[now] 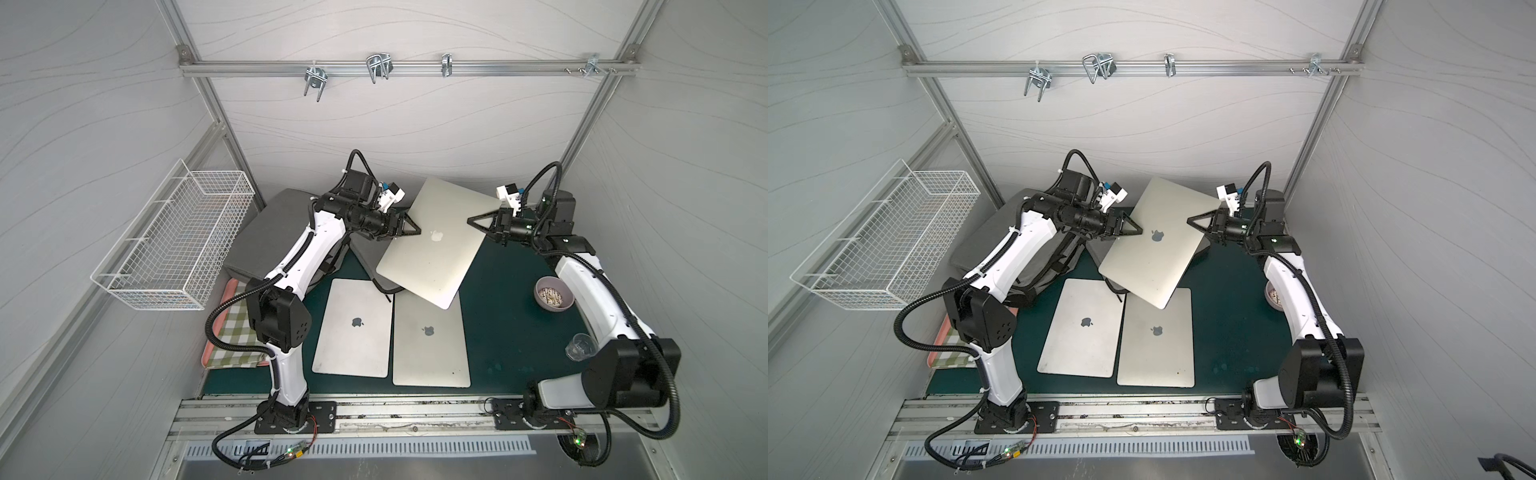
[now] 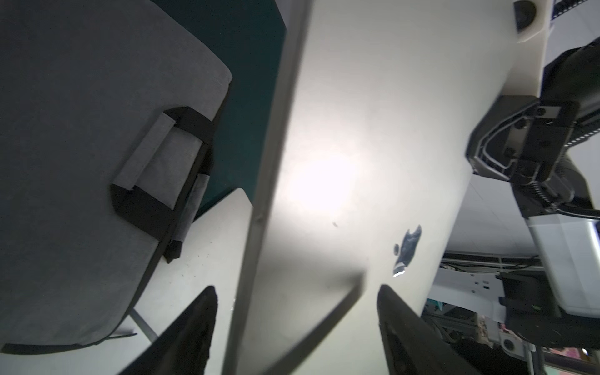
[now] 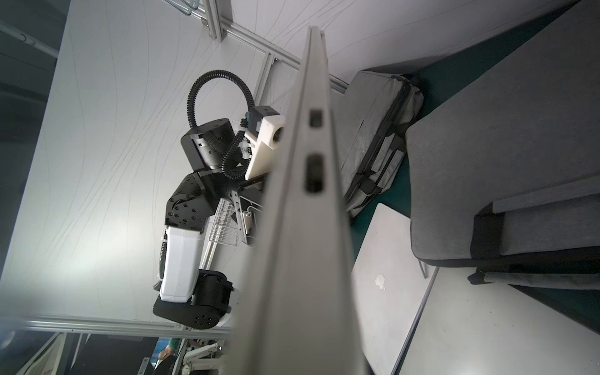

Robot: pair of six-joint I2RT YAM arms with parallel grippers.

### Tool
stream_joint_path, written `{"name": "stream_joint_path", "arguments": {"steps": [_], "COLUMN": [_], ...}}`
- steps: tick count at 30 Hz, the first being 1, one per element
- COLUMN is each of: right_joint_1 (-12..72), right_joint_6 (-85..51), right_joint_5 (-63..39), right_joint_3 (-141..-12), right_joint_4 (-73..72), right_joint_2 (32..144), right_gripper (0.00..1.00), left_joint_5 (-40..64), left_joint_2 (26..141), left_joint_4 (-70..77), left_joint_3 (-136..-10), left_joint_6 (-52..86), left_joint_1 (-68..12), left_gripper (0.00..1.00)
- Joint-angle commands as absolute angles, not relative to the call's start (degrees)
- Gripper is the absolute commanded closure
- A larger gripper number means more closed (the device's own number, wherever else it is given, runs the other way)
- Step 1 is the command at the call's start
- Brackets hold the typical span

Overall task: Open the zippered laptop bag and take out the laptop
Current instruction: Adjust the laptop.

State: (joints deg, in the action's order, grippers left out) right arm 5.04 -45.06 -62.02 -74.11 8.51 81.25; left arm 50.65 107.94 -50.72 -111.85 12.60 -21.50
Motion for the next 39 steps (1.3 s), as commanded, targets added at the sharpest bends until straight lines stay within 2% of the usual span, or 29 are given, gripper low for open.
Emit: {"name": "stream_joint_path", "arguments": {"steps": [1, 6, 9, 15, 19, 25, 29, 34, 36, 39], "right_joint_1": [4.83, 4.02, 4.13, 4.44, 4.75, 4.78, 4.74, 4.75, 4.7, 4.2], "right_joint_6": [-45.9, -45.78, -46.01, -47.7, -50.32, -50.6, -50.1, -49.97, -49.75, -49.66], "right_joint_5": [-68.33, -68.81, -69.52, -69.08, -69.01, -68.96, -68.82, -68.56, -68.44, -68.11], "right_joint_3": [-77.61, -78.08, -78.94, -78.48, -77.01, -76.49, -76.03, -75.66, -75.68, -75.49], "right_joint_4": [3.21, 3.43, 3.51, 2.85, -0.22, -1.14, -1.26, -1.83, -1.55, -1.32], "right_joint_2": [82.25, 84.28, 85.66, 86.92, 87.33, 87.52, 87.61, 88.0, 88.18, 88.41], "right_gripper": [1.0, 1.0, 1.0, 1.0, 1.0, 1.0, 1.0, 1.0, 1.0, 1.0], "left_joint_5": [58.06, 62.34, 65.71, 66.61, 67.93, 68.58, 68.94, 70.07, 69.59, 69.3], "left_joint_2": [104.24, 100.97, 98.92, 97.1, 96.44, 96.36, 95.35, 94.18, 93.7, 93.51], "left_joint_4": [-48.77, -46.57, -39.62, -32.64, -23.5, -17.42, -14.85, 1.9, 2.88, 0.23], "left_joint_3": [-110.0, -106.71, -102.34, -99.63, -97.11, -95.91, -94.8, -90.06, -89.43, -89.74], "left_joint_6": [14.17, 16.42, 21.65, 27.56, 34.84, 40.56, 43.4, 57.07, 57.88, 56.37], "left_joint_1": [-21.64, -21.63, -21.71, -21.96, -22.84, -23.87, -23.91, -23.99, -24.07, -24.17], "left_gripper": [0.29, 0.45, 0.54, 0.56, 0.52, 0.53, 0.56, 0.64, 0.66, 0.75]}}
